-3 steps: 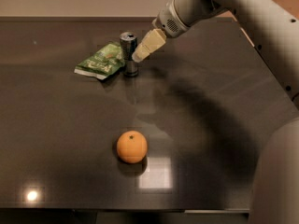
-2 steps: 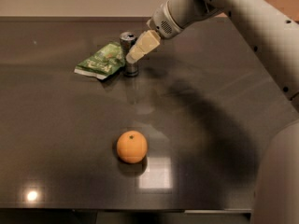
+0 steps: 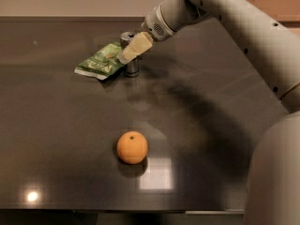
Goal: Move redbull can near orange
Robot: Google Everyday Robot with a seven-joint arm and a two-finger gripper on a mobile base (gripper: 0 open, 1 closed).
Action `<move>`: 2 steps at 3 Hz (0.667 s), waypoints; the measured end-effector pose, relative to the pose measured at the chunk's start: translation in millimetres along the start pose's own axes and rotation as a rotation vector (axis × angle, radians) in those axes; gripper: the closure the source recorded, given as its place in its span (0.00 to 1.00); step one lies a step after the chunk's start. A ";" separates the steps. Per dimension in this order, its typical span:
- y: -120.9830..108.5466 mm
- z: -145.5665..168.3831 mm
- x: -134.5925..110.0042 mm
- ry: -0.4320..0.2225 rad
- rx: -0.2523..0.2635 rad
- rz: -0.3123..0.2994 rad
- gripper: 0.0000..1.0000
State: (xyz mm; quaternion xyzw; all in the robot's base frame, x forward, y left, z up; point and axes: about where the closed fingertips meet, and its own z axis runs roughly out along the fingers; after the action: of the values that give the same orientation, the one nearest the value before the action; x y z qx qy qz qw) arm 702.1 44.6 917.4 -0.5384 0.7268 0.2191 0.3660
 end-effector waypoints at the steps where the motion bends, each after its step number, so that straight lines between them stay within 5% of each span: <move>1: -1.9 5.6 -3.4 -0.023 -0.014 0.017 0.15; 2: -0.3 4.1 -9.7 -0.053 -0.031 0.025 0.39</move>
Offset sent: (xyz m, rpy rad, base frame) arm 0.0017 0.0066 0.0175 0.1050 0.0203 0.0148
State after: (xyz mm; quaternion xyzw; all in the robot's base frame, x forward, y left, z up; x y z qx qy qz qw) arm 705.1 53.4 922.3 -0.5287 0.7203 0.2490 0.3738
